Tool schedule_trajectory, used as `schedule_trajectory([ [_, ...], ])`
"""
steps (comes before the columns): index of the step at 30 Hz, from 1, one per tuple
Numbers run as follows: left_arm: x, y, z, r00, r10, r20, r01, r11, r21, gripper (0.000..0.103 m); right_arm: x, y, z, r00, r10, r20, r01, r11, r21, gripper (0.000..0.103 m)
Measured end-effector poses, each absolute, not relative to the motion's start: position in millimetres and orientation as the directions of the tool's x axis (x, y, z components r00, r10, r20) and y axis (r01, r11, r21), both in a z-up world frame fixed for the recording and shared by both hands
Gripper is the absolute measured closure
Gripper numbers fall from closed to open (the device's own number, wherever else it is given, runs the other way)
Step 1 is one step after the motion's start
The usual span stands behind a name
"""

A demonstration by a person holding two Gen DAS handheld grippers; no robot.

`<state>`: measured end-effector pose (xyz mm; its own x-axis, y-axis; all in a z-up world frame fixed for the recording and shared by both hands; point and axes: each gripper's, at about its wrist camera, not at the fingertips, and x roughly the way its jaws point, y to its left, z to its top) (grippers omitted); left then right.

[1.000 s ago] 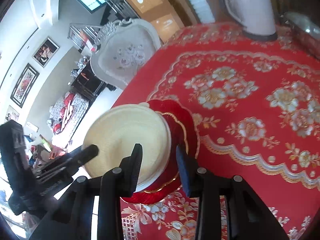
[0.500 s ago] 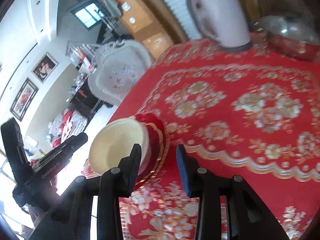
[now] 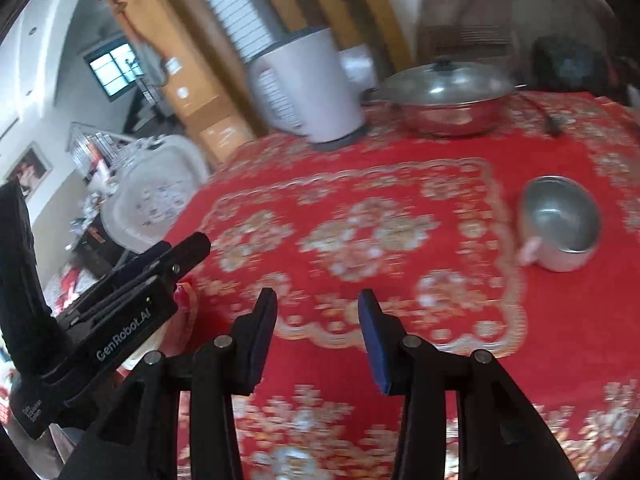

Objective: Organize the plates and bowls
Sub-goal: 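Move both grippers to the steel mug-pot with the white handle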

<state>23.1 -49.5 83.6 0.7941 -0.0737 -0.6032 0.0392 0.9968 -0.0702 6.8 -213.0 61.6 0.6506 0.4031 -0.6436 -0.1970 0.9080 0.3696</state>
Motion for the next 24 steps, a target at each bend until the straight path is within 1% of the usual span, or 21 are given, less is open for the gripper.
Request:
schedule_trajectory([
  [9, 45.4, -118.0, 67.0, 0.773, -0.135, -0.620, 0.134, 0.990, -0.048, 0.051, 5.0, -282.9, 53.2, 0.682, 0.312, -0.662, -0.056, 0.924, 0.378, 0.061],
  [24, 74.5, -167.8, 49.5, 0.743, -0.160, -0.650, 0.196, 0.980, -0.017, 0.051, 12.0, -349.5, 39.7, 0.690, 0.230, -0.686, 0.082, 0.917, 0.390, 0.060],
])
